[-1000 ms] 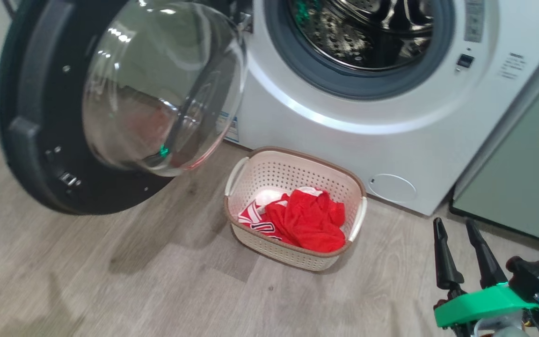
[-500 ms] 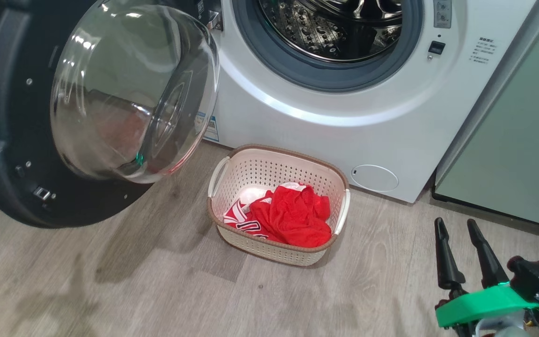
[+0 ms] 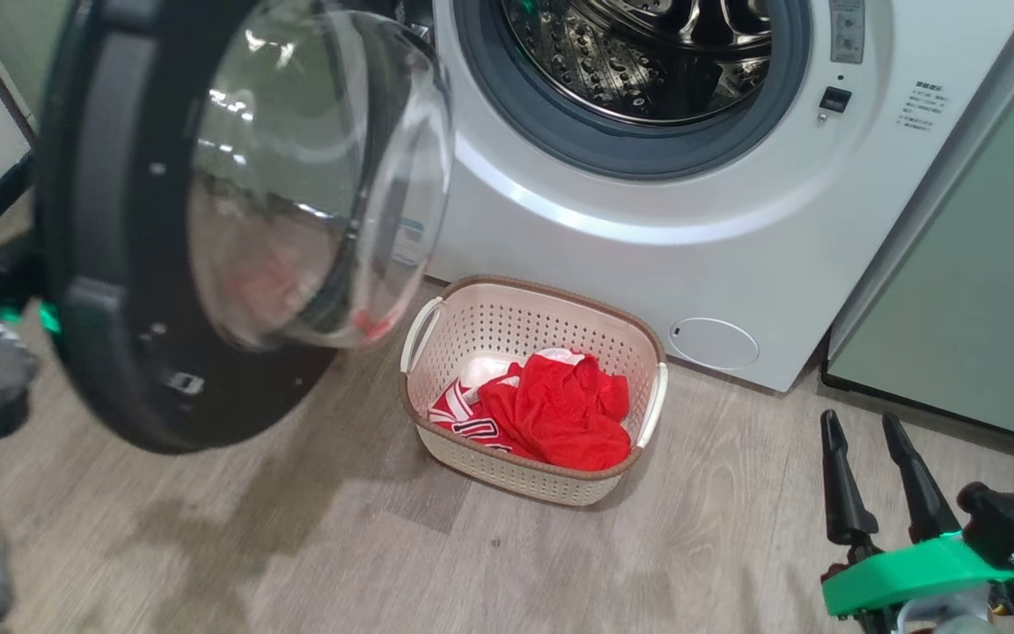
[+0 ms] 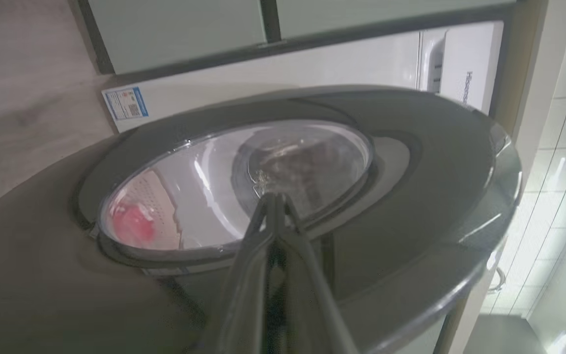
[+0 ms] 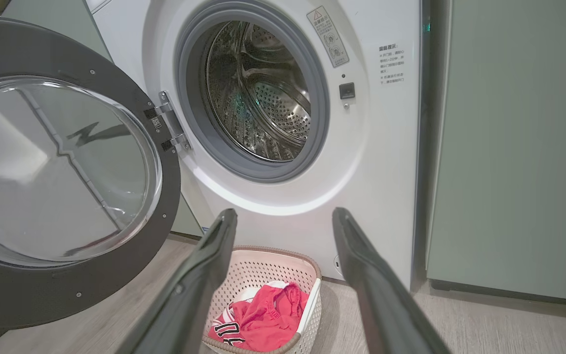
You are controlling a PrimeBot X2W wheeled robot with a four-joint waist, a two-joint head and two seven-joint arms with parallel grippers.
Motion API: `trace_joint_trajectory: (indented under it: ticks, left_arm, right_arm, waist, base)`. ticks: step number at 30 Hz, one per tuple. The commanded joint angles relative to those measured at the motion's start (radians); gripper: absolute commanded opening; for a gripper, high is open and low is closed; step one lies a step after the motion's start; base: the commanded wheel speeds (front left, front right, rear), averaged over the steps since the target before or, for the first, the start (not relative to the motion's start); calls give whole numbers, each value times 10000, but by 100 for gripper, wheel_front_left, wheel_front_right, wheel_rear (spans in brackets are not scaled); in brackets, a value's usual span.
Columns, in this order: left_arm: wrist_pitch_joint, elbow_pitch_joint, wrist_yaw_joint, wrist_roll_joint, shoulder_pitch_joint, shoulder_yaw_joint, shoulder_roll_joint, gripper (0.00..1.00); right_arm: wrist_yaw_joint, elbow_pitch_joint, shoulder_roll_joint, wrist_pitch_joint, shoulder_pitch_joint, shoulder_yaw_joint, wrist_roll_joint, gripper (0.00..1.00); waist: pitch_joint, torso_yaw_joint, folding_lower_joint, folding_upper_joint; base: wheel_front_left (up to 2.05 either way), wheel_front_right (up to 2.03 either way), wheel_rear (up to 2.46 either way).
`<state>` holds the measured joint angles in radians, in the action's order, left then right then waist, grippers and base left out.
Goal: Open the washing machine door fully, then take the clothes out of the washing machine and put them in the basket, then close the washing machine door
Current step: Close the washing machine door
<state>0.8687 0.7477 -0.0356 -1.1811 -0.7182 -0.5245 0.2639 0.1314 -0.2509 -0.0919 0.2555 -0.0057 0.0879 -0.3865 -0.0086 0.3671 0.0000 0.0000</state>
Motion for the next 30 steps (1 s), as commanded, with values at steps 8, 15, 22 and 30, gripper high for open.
trace_joint_trajectory:
  ticks: [8, 15, 22, 30]
  left_arm:
    - [1485, -2649, -448, -274, 845, 665, -869, 0]
    - [2088, -4193, -947, -392, 1496, 1133, -1578, 0]
    - [1986, -5007, -1197, -458, 1850, 1424, -1910, 0]
    - [1348, -4746, -1026, -434, 1746, 1431, -2005, 0]
  right_arm:
    - [-7, 313, -79, 63, -149, 210, 99, 100]
    - [-7, 280, -88, 63, -216, 288, 96, 100]
    - [-7, 253, -116, 63, -325, 432, 83, 100]
    - [-7, 222, -209, 63, -353, 443, 57, 100]
  waist:
    - [-48, -54, 0, 0]
    - [-50, -384, 0, 0]
    - [14, -1283, 0, 0]
    - [126, -2682, 0, 0]
  base:
    - [0, 0, 0]
    - [0, 0, 0]
    - [0, 0, 0]
    - [0, 0, 0]
